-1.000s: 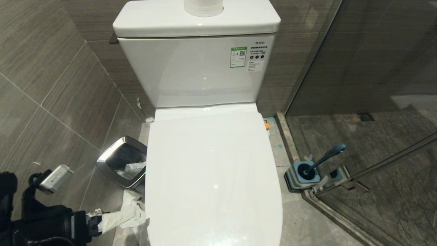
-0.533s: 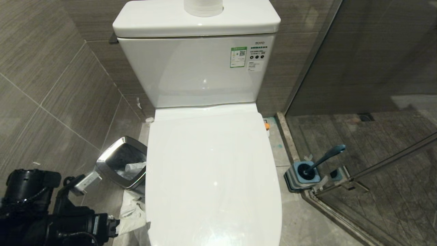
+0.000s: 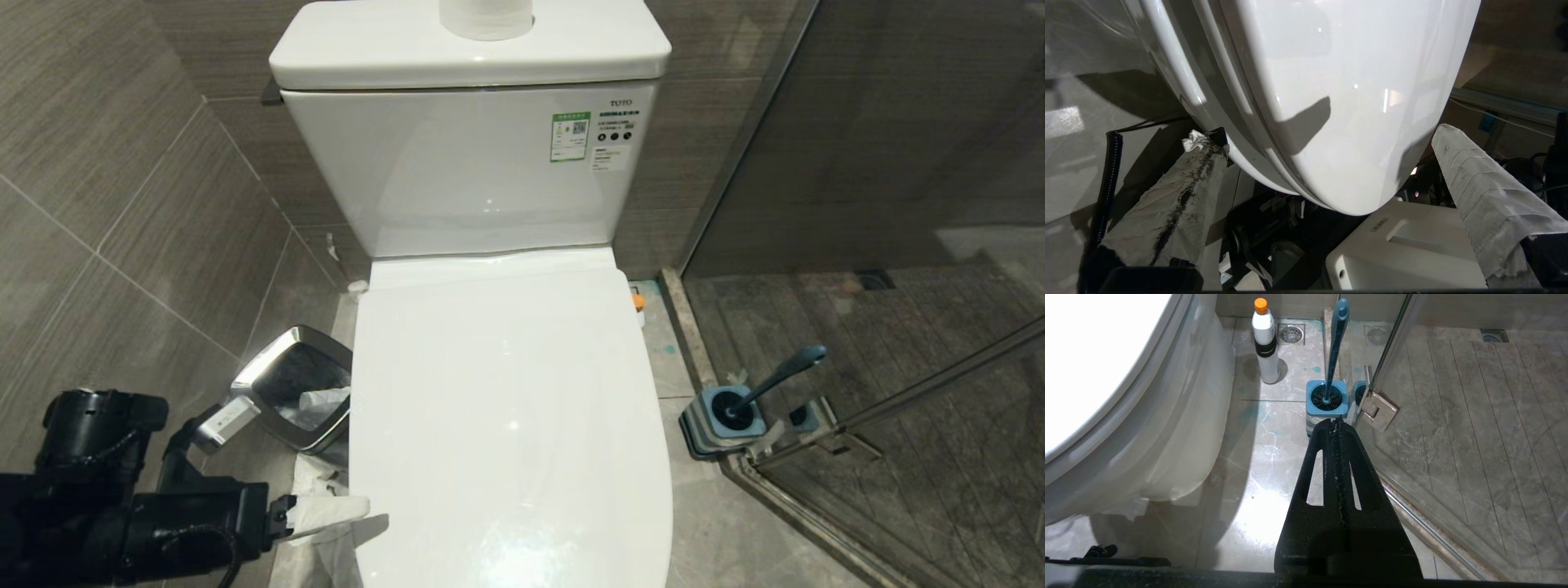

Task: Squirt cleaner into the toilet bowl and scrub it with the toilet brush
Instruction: Use the left hand to lift the toilet lid slightly

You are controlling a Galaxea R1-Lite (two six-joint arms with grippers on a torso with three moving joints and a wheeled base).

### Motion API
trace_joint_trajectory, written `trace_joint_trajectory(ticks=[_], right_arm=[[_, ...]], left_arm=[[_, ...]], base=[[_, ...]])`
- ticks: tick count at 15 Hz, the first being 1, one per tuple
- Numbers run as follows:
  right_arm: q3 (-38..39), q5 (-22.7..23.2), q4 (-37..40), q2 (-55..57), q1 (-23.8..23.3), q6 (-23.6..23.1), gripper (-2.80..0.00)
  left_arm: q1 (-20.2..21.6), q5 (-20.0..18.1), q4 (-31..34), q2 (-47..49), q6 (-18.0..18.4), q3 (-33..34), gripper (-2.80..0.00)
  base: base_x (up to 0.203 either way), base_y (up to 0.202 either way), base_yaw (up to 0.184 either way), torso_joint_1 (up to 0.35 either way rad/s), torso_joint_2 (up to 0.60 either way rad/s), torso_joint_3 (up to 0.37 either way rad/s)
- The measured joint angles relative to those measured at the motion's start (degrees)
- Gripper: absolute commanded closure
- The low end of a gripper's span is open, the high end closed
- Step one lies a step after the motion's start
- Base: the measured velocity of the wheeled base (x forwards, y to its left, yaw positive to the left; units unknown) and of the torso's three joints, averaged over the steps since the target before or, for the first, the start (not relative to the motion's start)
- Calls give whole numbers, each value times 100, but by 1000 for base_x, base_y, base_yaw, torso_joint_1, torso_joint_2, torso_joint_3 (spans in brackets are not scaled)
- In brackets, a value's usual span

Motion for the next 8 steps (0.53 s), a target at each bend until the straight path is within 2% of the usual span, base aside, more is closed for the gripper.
trace_joint_trajectory(ticks=[2,5,8], right_arm=[[0,0,0,0,0,4,0],[0,2,0,0,0,4,0],[0,2,0,0,0,0,0]], left_arm=[[-14,68,-13,123,82,11,-280],[-108,172,-49,379,443,2,-280],[-349,168,-384,634,457,-15,-280]], base=[[0,0,0,0,0,0],[0,0,0,0,0,0],[0,0,0,0,0,0]])
